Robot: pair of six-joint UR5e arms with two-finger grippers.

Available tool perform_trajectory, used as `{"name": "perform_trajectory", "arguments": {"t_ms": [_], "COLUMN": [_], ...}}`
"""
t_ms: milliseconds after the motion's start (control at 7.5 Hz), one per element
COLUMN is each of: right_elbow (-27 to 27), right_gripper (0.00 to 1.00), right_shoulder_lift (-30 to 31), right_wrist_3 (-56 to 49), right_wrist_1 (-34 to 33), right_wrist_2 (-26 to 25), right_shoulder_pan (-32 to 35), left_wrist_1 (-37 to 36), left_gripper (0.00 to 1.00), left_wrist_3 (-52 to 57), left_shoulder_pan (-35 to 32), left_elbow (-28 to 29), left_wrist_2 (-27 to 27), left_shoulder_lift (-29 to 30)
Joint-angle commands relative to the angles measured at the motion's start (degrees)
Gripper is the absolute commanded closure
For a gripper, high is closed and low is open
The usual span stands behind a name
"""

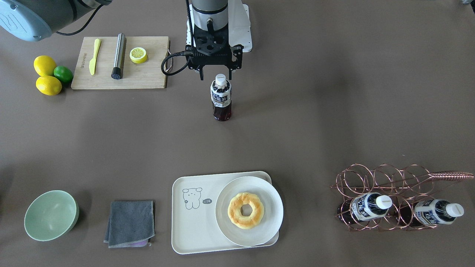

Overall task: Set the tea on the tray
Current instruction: 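Move the right gripper down over the standing tea bottle cap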

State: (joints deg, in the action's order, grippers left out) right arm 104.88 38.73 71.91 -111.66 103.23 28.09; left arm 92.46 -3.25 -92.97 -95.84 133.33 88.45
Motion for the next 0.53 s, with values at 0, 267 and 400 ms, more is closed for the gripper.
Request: {"name": "perform_trajectory", "arguments": {"t_ms": [0, 267, 400], "right_elbow": [-0.38, -0.46, -0.38], "right_gripper": [0.19, 0.2, 0.2], "right_shoulder_lift": [0.03, -0.06, -0.15], "right_wrist_3": [0.07, 0.07, 0.07], "right_wrist_1": [0.13, 0.22, 0.22], "right_wrist_2": [-0.05, -1.36, -1.45], "right_shoulder_pan": [-0.32, -1.02, -1.02], "left_wrist_1": [0.0, 0.0, 0.09], "left_gripper": [0.03, 0.03, 0.03], "left_wrist_3": [0.0, 0.0, 0.09], "left_shoulder_pan": [-0.02, -0.02, -0.02], "left_elbow": [0.04, 0.21, 0.3], "left_wrist_2": [0.0, -0.09, -0.18], "left_shoulder_lift": [0.14, 0.23, 0.23]}}
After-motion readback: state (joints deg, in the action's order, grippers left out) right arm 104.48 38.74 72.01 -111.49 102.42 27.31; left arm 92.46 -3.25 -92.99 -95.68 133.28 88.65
